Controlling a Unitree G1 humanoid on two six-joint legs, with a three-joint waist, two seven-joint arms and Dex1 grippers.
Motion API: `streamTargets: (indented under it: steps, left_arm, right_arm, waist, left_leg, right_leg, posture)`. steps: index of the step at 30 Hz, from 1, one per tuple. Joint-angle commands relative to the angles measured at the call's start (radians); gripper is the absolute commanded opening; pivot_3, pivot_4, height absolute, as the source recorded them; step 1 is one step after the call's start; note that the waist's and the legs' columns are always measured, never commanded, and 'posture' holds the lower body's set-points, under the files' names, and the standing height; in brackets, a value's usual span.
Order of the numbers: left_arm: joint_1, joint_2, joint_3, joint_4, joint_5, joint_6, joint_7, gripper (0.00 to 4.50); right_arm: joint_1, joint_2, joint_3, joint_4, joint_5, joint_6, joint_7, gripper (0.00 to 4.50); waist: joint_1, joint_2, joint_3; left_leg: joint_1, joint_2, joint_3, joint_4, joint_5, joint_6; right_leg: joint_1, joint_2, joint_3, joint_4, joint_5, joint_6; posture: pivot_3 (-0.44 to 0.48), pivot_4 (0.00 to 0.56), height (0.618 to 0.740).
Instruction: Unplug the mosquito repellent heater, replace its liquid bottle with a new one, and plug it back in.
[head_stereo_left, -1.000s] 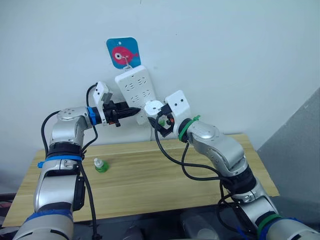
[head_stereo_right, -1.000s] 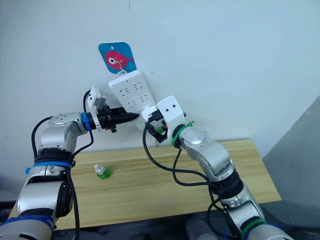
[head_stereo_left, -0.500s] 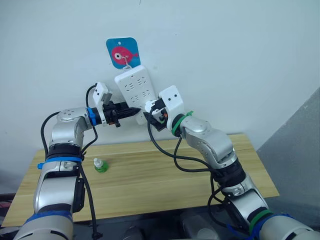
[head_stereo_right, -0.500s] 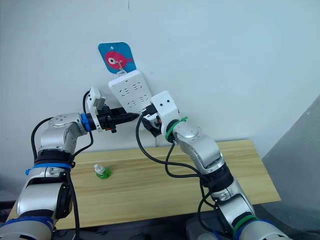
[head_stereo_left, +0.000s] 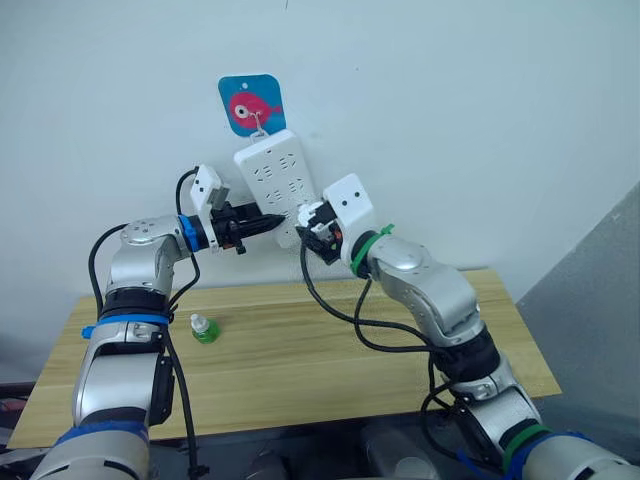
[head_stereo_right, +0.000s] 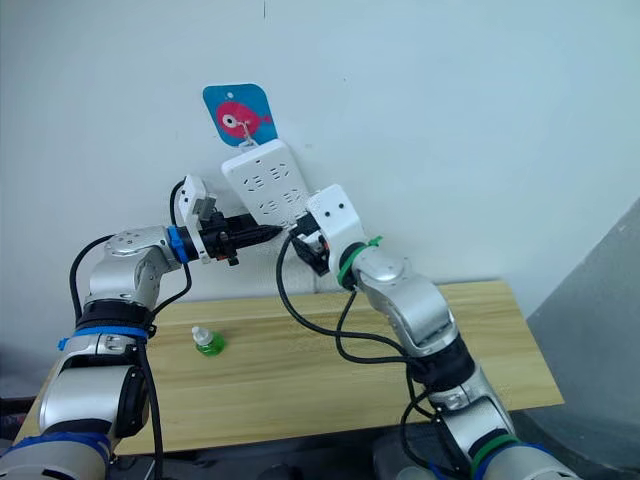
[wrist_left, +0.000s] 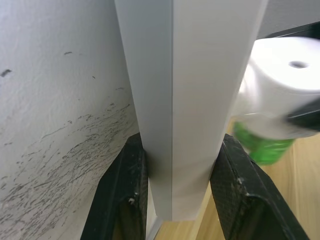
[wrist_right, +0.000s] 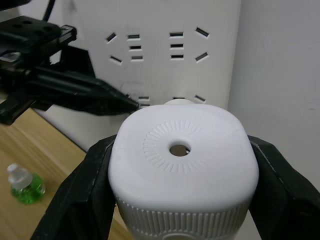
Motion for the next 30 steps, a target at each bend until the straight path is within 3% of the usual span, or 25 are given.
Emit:
streamTargets:
  steps: [1,10,12,17,20,26,30]
  left_arm:
    - [-0.03,0.026,0.005,0.041,0.061,-0.061,0.101,1.31]
    - [0.033,0.048,0.024,-0.03,0.012,-0.048,0.043,1.31]
    - [0.063,0.068,0.022,-0.055,0.018,-0.065,0.04,2.02]
    - [0.186,0.117,0.071,-0.173,0.014,-0.115,0.1,3.29]
    - [0.338,0.148,0.14,-0.368,-0.064,-0.052,0.098,4.12]
    - [0.699,0.133,0.237,-0.912,-0.247,0.183,0.202,4.14]
    - [0.803,0.116,0.204,-1.115,-0.351,0.338,0.272,4.14]
  right_arm:
    - [0.0,-0.024,-0.033,-0.142,0.02,0.067,0.018,3.03]
    - [0.023,-0.092,-0.136,-0.249,0.073,0.157,0.055,3.03]
    - [0.034,-0.092,-0.16,-0.256,0.084,0.161,0.057,3.03]
    - [0.055,-0.08,-0.223,-0.274,0.118,0.162,0.049,3.03]
    - [0.072,-0.058,-0.276,-0.291,0.147,0.162,0.045,3.03]
    - [0.119,0.006,-0.409,-0.328,0.245,0.161,0.044,3.03]
    - [0.137,0.083,-0.511,-0.337,0.347,0.187,0.027,3.03]
  waist:
    - [-0.004,0.0,0.0]
    - [-0.015,0.001,0.0]
    - [-0.022,0.001,0.0]
    - [-0.038,0.001,0.0]
    - [-0.042,0.001,0.0]
    - [-0.024,0.003,0.002]
    - [0.008,0.006,0.003]
  left_leg:
    - [0.001,-0.001,0.0,0.0,0.002,0.001]
    - [0.004,0.0,0.0,-0.001,0.007,0.003]
    - [0.004,0.0,0.0,-0.002,0.007,0.003]
    - [0.002,0.002,0.0,-0.006,0.007,0.003]
    - [-0.002,0.004,0.0,-0.007,0.007,0.003]
    - [-0.006,0.006,-0.003,-0.009,0.007,0.003]
    - [-0.006,0.004,-0.002,-0.007,0.007,0.003]
  right_leg:
    - [0.0,0.0,0.0,0.0,0.0,0.001]
    - [0.004,0.002,0.0,-0.001,0.0,0.0]
    - [0.003,0.002,0.0,-0.002,0.0,0.0]
    - [-0.002,0.002,0.0,0.0,0.001,0.0]
    - [-0.007,0.002,0.001,0.001,0.003,-0.004]
    - [-0.01,-0.001,0.0,0.001,0.001,-0.007]
    - [-0.009,-0.002,-0.001,0.001,-0.001,-0.003]
  posture:
    - [-0.29,0.086,0.74]
    - [-0.289,0.073,0.74]
    - [-0.285,0.069,0.74]
    - [-0.278,0.066,0.74]
    - [-0.261,0.07,0.74]
    - [-0.218,0.079,0.74]
    - [-0.198,0.078,0.74]
